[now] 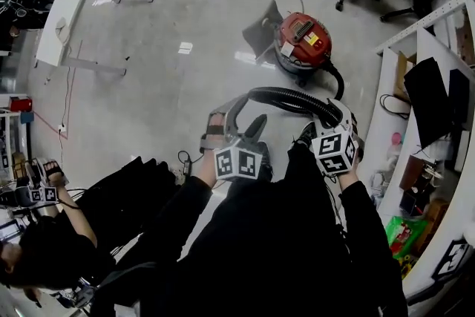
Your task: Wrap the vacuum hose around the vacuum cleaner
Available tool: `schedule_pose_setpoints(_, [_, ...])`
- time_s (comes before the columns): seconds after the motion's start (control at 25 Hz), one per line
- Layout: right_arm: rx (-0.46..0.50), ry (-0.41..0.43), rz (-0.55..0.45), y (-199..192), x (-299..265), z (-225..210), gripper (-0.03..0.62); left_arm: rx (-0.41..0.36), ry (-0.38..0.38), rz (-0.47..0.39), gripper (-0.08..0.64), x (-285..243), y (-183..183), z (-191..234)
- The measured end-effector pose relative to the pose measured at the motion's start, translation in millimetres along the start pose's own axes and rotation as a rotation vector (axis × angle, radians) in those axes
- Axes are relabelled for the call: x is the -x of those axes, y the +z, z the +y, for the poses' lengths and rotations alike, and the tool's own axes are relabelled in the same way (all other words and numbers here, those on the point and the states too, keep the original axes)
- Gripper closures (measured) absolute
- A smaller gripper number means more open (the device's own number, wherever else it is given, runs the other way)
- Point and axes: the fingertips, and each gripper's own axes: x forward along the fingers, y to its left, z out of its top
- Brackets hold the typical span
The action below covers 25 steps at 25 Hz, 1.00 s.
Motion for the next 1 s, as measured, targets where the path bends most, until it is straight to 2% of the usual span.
schedule_pose_setpoints(0.12, [-0.054, 0.063, -0.047, -9, -2, -38, 0.419, 0.221, -0.074, 0.182, 0.234, -29, -56, -24])
schedule_pose_setpoints(0.2, [-0.066, 0.107, -0.090, -12, 1, -63, 0.419, 0.333, -0.090, 0.244, 0.233, -57, -69, -35])
schedule_pose_setpoints(0.24, [-0.068, 0.131, -0.115, -12, 2, -73, 0.419, 0.367, -0.095, 0.253, 0.233, -73, -69, -40])
schedule_pose_setpoints(0.32, [-0.077, 0.174, -0.158, -11, 6, -90, 0.419, 0.385, -0.109, 0.258, 0.233, -110, -65, -48])
schedule_pose_setpoints(0.4, [-0.090, 0.210, -0.185, -9, 10, -103, 0.419, 0.408, -0.080, 0.288, 0.229, -148, -69, -49])
schedule_pose_setpoints(0.52, [-0.079, 0.253, -0.210, -5, 14, -118, 0.419, 0.564, -0.005, 0.344, 0.228, -195, -85, -34])
schedule_pose_setpoints(0.56, [-0.069, 0.266, -0.217, -3, 14, -121, 0.419, 0.590, -0.001, 0.343, 0.227, -208, -85, -29])
schedule_pose_setpoints(0.72, [-0.015, 0.321, -0.247, -1, 11, -125, 0.420, 0.558, -0.050, 0.291, 0.240, -249, -75, -13])
schedule_pose_setpoints(0.76, [-0.007, 0.333, -0.250, 0, 7, -125, 0.419, 0.549, -0.064, 0.281, 0.339, -254, -74, -10])
schedule_pose_setpoints(0.8, [-0.007, 0.345, -0.251, 0, 2, -127, 0.419, 0.531, -0.069, 0.278, 0.358, -257, -75, -6])
schedule_pose_setpoints(0.88, [-0.045, 0.363, -0.255, -3, -15, -137, 0.419, 0.485, -0.050, 0.279, 0.371, -260, -79, 11])
schedule_pose_setpoints(1.0, [-0.132, 0.370, -0.262, -13, -54, -162, 0.416, 0.448, 0.030, 0.248, 0.372, -264, -76, 59])
